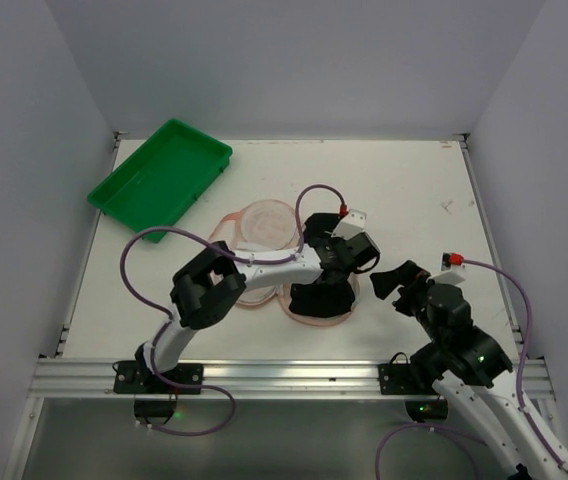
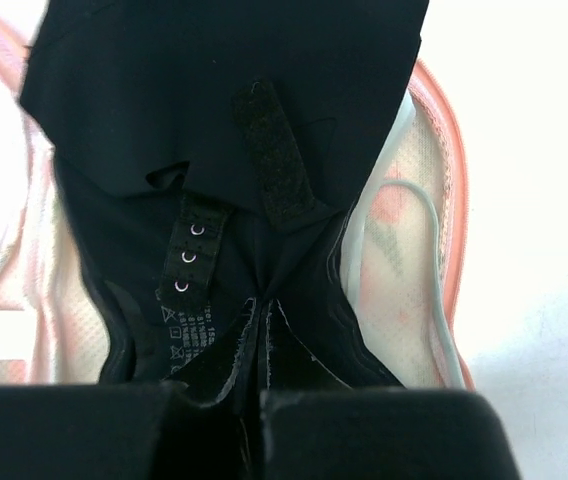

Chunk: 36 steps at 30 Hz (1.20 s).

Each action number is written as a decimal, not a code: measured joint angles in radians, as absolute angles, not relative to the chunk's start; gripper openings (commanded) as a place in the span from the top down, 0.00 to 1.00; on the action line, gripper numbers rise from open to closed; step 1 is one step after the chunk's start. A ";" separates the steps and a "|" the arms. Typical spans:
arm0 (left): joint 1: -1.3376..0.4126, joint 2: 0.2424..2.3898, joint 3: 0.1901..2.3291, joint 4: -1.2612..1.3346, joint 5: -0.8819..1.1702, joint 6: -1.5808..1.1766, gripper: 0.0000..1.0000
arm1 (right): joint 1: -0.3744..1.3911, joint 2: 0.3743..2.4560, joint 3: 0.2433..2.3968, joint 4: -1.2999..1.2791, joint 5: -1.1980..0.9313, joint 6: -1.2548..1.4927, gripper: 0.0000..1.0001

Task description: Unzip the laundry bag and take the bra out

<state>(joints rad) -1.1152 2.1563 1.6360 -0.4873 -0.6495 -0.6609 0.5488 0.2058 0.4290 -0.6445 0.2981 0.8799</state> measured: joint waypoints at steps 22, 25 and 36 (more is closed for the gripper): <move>-1.102 1.755 1.589 -0.548 -0.655 -0.626 1.00 | 0.548 0.144 0.414 -0.652 0.303 0.883 0.01; -1.058 1.645 1.589 -0.566 -0.665 -0.587 1.00 | 0.548 0.142 0.414 -0.652 0.305 0.884 0.01; -0.706 1.238 1.535 -0.420 -0.715 -0.190 1.00 | 0.549 0.147 0.413 -0.652 0.301 0.886 0.02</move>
